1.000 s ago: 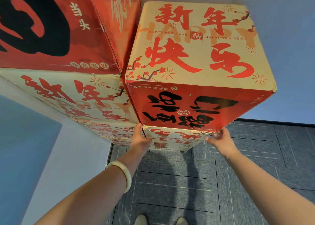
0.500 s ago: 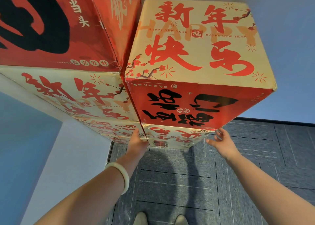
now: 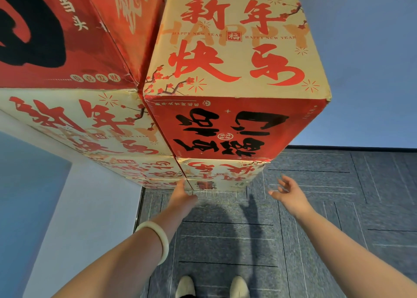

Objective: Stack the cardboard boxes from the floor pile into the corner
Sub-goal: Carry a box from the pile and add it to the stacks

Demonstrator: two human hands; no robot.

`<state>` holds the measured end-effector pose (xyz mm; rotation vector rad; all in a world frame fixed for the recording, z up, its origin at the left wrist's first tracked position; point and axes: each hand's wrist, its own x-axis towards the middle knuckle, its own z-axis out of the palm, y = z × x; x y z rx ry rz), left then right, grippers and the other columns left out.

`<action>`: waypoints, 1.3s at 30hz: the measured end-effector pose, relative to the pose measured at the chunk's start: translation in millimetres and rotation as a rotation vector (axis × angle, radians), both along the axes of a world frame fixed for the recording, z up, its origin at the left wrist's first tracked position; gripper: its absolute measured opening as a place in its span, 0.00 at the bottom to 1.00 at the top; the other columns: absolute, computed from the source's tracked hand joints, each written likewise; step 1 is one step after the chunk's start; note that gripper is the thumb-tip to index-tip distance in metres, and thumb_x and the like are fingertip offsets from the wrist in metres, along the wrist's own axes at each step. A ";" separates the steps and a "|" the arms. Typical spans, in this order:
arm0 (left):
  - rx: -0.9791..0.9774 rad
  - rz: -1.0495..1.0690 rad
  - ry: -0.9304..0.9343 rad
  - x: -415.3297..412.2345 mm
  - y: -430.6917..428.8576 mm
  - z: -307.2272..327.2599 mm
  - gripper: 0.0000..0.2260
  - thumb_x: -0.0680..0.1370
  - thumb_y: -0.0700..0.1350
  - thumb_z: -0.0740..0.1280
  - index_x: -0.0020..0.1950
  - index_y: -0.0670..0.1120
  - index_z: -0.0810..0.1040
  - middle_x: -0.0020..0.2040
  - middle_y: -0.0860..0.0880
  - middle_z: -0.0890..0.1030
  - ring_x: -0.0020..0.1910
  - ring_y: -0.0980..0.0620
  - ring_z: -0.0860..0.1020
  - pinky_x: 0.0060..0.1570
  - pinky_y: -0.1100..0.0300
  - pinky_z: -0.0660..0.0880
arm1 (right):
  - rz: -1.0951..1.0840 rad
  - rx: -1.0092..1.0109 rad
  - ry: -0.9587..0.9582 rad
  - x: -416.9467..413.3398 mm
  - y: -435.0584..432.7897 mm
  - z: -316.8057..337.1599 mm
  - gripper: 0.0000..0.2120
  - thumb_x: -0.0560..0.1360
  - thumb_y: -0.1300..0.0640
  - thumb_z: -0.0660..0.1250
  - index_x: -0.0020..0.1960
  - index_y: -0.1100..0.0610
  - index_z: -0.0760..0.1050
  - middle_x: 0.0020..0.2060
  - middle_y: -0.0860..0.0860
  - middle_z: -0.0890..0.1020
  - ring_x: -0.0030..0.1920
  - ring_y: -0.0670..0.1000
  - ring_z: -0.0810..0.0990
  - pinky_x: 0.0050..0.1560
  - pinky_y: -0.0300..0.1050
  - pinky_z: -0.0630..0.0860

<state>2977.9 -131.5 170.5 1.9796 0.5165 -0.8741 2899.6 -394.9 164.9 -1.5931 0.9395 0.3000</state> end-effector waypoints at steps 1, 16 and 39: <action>0.014 -0.013 0.004 -2.2 -0.8 0.4 0.34 0.75 0.32 0.61 0.77 0.48 0.51 0.41 0.57 0.70 0.26 0.56 0.64 0.26 0.64 0.62 | -0.005 -0.001 0.008 -3.7 -0.6 0.5 0.35 0.73 0.65 0.69 0.74 0.60 0.56 0.72 0.55 0.64 0.71 0.56 0.65 0.70 0.52 0.64; -0.061 -0.278 -0.099 -53.6 -15.2 115.6 0.21 0.80 0.37 0.58 0.73 0.43 0.60 0.58 0.46 0.76 0.38 0.52 0.75 0.31 0.66 0.68 | -0.037 -0.022 -0.008 -87.9 28.2 120.3 0.19 0.76 0.61 0.66 0.65 0.62 0.69 0.55 0.56 0.79 0.55 0.51 0.76 0.65 0.48 0.68; -0.407 -0.615 0.068 -345.5 -134.4 293.5 0.18 0.79 0.39 0.62 0.68 0.46 0.66 0.55 0.46 0.78 0.51 0.46 0.79 0.60 0.49 0.72 | -0.743 0.135 -0.259 -452.7 32.1 272.8 0.13 0.77 0.58 0.64 0.61 0.55 0.72 0.55 0.52 0.80 0.48 0.49 0.81 0.47 0.41 0.77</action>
